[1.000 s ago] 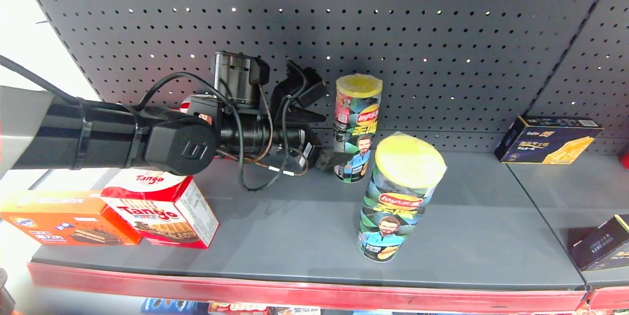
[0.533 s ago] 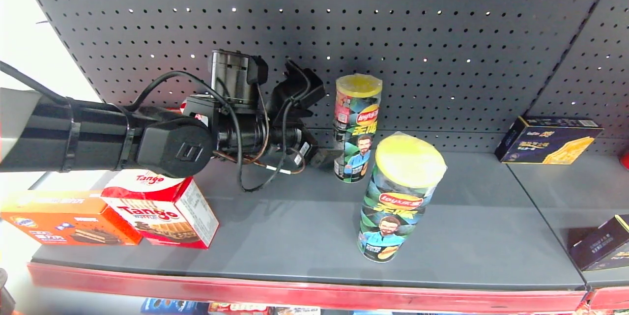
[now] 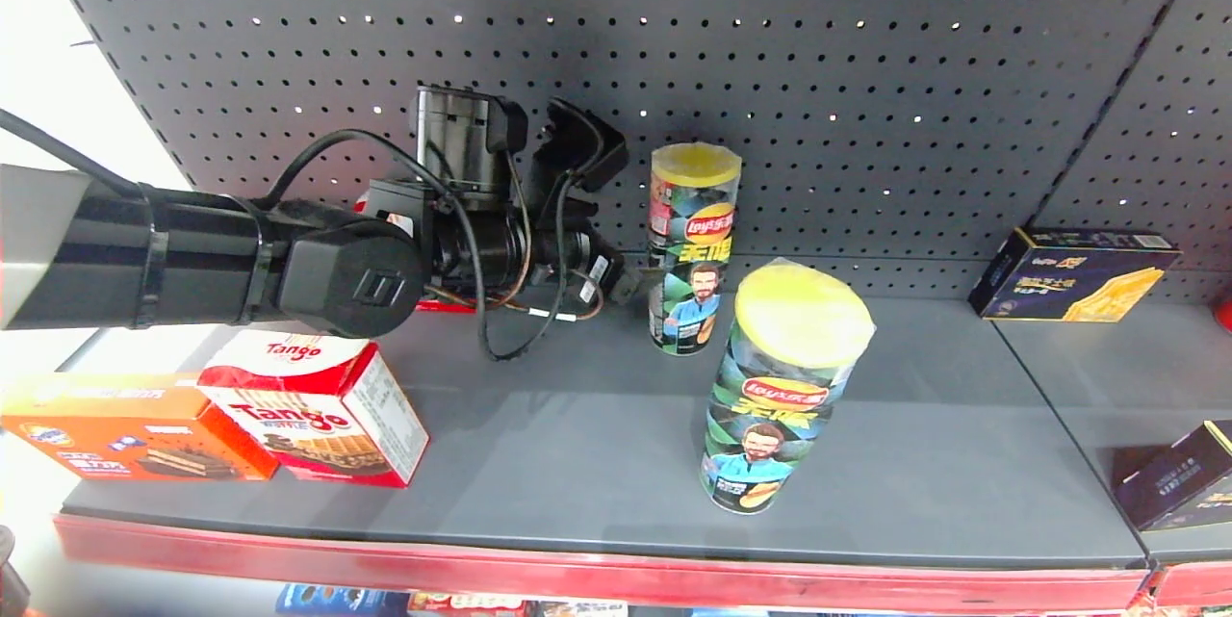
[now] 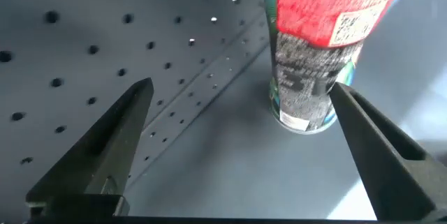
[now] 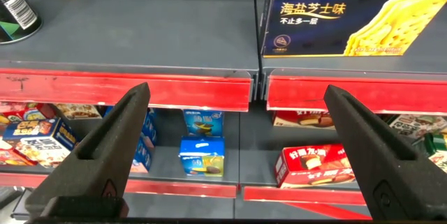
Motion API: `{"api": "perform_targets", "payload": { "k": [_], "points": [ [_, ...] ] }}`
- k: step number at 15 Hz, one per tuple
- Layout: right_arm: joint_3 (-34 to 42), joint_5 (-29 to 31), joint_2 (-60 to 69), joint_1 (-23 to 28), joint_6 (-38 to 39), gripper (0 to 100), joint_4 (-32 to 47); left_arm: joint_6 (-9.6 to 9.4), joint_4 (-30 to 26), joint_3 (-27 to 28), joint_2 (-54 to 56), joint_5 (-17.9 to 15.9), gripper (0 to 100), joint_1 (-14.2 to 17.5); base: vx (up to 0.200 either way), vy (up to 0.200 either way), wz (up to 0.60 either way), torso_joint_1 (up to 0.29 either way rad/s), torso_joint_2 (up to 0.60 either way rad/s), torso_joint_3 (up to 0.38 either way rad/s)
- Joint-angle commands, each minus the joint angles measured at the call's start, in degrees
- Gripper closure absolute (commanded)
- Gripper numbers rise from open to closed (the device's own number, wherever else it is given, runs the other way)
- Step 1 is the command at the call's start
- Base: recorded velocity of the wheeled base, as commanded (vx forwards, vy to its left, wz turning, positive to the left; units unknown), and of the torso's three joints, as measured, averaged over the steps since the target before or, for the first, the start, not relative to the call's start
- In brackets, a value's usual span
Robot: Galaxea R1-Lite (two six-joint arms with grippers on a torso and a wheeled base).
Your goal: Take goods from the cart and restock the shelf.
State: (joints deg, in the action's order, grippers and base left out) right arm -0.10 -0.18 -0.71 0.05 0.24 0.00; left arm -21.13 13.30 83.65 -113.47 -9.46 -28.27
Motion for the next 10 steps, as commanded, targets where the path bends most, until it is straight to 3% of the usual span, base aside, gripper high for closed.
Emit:
{"api": "perform_targets", "payload": {
  "k": [1,6,10],
  "points": [
    [0.01,0.01,-0.08,0.04,-0.07,0,0.09,0.21,0.06,0.37,-0.70,0.67,0,-0.03,0.000,0.000,0.00,0.000,0.00,0.000],
    [0.01,0.01,-0.08,0.04,0.02,0,0.00,0.38,-0.03,0.28,-0.61,2.69,0,0.14,0.000,0.000,0.00,0.000,0.00,0.000],
    [0.01,0.01,-0.08,-0.05,0.02,0,0.00,2.32,0.06,0.81,-0.88,5.07,0,0.23,0.000,0.000,0.00,0.000,0.00,0.000]
  ]
}}
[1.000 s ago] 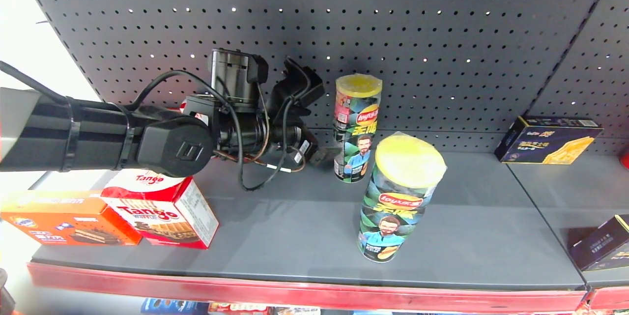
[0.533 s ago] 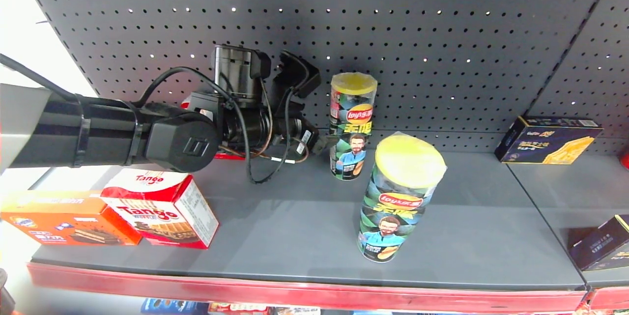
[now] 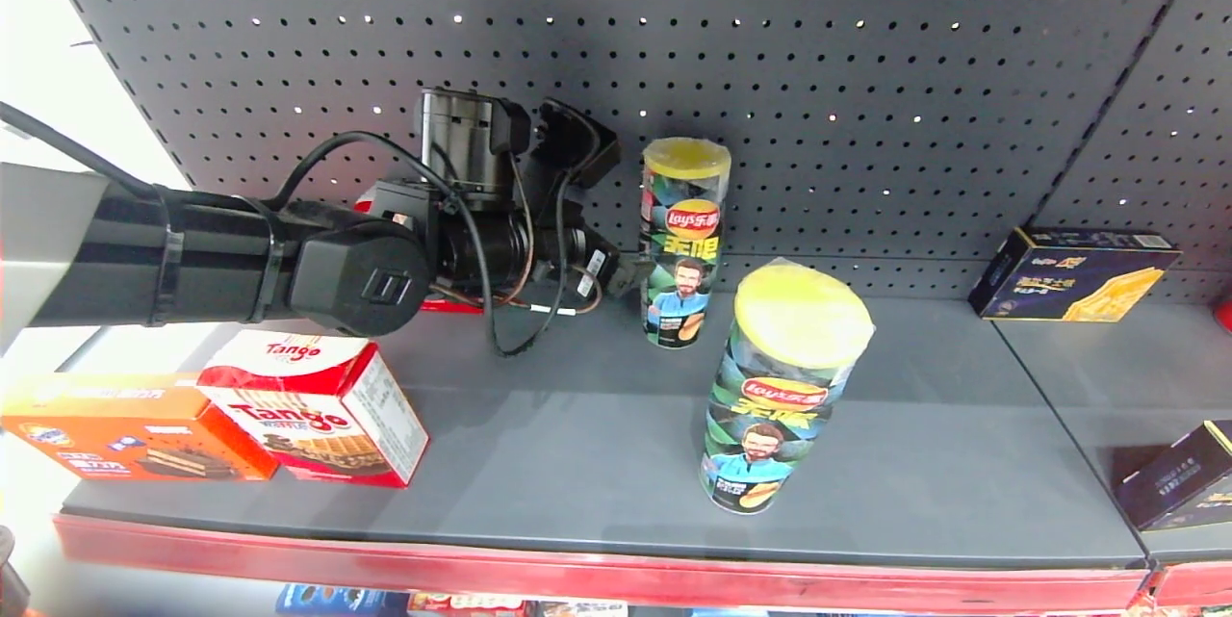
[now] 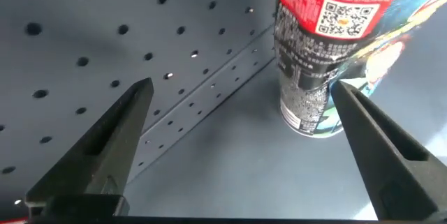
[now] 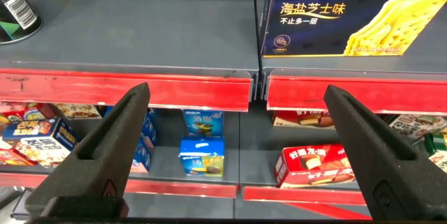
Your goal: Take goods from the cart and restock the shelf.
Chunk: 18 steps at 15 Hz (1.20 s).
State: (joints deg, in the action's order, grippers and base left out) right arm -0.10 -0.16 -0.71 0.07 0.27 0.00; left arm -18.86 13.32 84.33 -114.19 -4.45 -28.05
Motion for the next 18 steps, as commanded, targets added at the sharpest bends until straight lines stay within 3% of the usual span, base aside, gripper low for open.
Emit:
{"api": "perform_targets", "payload": {
  "k": [1,8,13,18],
  "points": [
    [0.01,-0.02,-0.08,-0.07,0.00,0,0.00,0.05,0.04,0.13,-0.24,0.41,0,0.01,0.000,0.000,0.00,0.000,0.00,0.000],
    [0.01,-0.02,-0.08,0.01,0.00,0,0.00,0.23,0.04,-0.75,-0.33,7.17,0,-0.16,0.000,0.000,0.00,0.000,0.00,0.000],
    [0.01,-0.02,-0.08,-0.07,0.00,0,0.00,-0.21,4.17,-2.77,-0.42,12.18,0,-0.34,0.000,0.000,0.00,0.000,0.00,0.000],
    [0.01,-0.02,-0.08,0.01,0.00,0,0.00,-0.04,4.87,-1.72,-2.53,12.62,0,-2.18,0.000,0.000,0.00,0.000,0.00,0.000]
  ]
}}
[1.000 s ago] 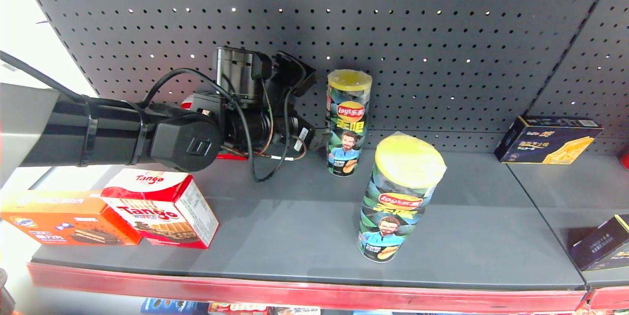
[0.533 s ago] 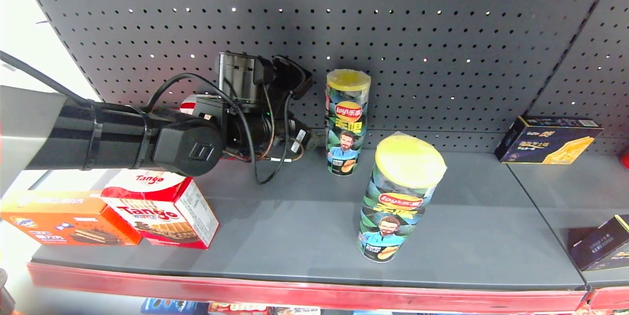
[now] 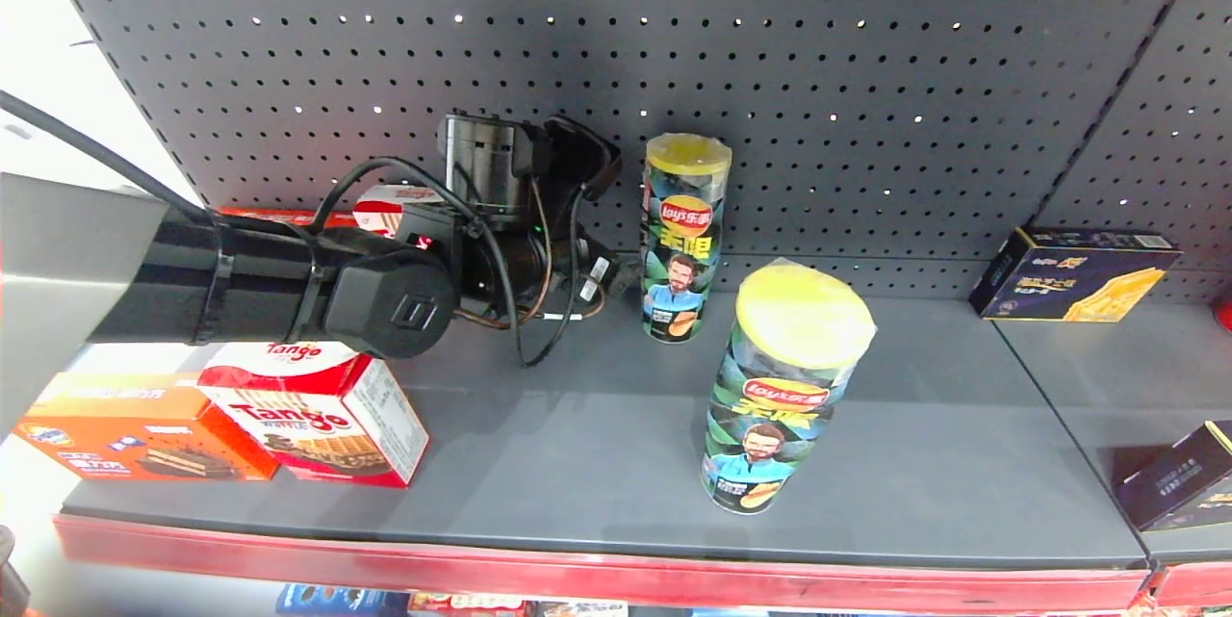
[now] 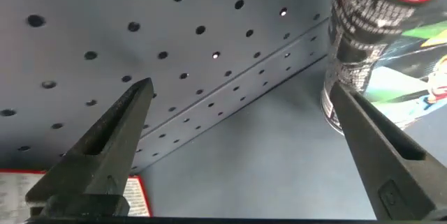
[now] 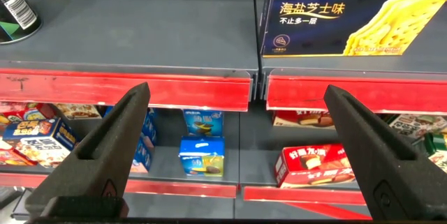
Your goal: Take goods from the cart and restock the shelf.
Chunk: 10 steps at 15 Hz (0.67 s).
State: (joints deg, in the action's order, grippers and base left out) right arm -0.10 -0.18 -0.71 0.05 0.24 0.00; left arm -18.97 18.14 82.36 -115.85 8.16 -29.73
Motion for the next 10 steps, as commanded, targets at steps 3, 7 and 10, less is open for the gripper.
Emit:
{"api": "perform_targets", "payload": {
  "k": [3,7,10],
  "points": [
    [0.01,0.01,-0.08,0.04,0.02,0,0.00,0.07,0.05,0.78,-1.66,0.02,0,-0.85,0.000,0.000,0.00,0.000,0.00,0.000],
    [0.01,0.01,-0.08,0.04,0.02,0,0.00,0.25,0.05,0.70,-1.93,0.11,0,-1.29,0.000,0.000,0.00,0.000,0.00,0.000],
    [0.01,0.01,-0.08,0.04,0.02,0,0.00,0.16,0.05,-0.62,-0.78,1.51,0,-0.59,0.000,0.000,0.00,0.000,0.00,0.000]
  ]
}}
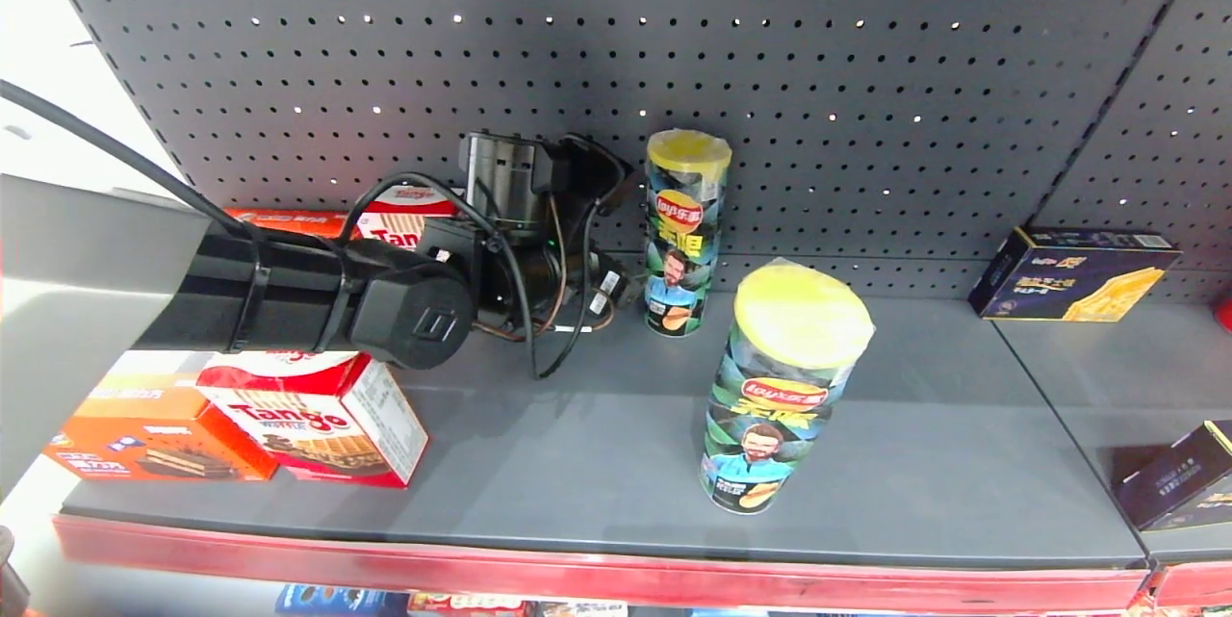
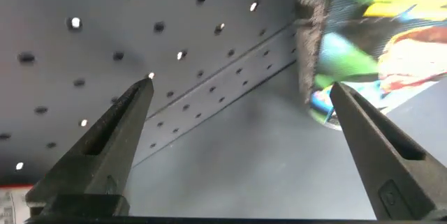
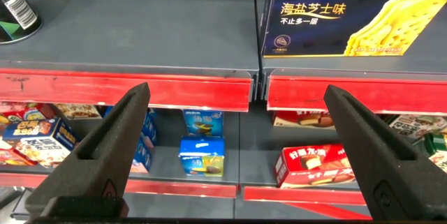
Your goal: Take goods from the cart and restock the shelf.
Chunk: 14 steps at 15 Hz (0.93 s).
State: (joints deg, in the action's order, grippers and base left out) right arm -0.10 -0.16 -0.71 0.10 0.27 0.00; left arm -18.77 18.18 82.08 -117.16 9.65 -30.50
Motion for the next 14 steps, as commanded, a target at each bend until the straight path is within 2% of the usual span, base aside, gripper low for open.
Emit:
{"api": "perform_targets", "payload": {
  "k": [1,3,6,8,14],
  "points": [
    [0.01,-0.02,-0.08,-0.01,0.00,0,0.00,-0.30,0.11,-0.52,0.71,0.54,0,0.97,0.000,0.000,0.00,0.000,0.00,0.000],
    [0.01,-0.02,-0.08,-0.10,0.00,0,0.00,-0.47,1.69,-0.87,0.62,1.33,0,1.50,0.000,0.000,0.00,0.000,0.00,0.000],
    [0.01,-0.02,-0.08,-0.01,0.00,0,0.00,-0.47,11.18,-3.68,0.18,4.14,0,0.53,0.000,0.000,0.00,0.000,0.00,0.000],
    [0.01,-0.02,-0.08,-0.01,0.00,0,0.00,-0.47,14.17,-6.05,-0.52,4.93,0,-0.26,0.000,0.000,0.00,0.000,0.00,0.000],
    [0.01,-0.02,-0.08,-0.01,0.00,0,0.00,0.49,14.96,-7.20,-1.40,5.11,0,-1.23,0.000,0.000,0.00,0.000,0.00,0.000]
  ]
}}
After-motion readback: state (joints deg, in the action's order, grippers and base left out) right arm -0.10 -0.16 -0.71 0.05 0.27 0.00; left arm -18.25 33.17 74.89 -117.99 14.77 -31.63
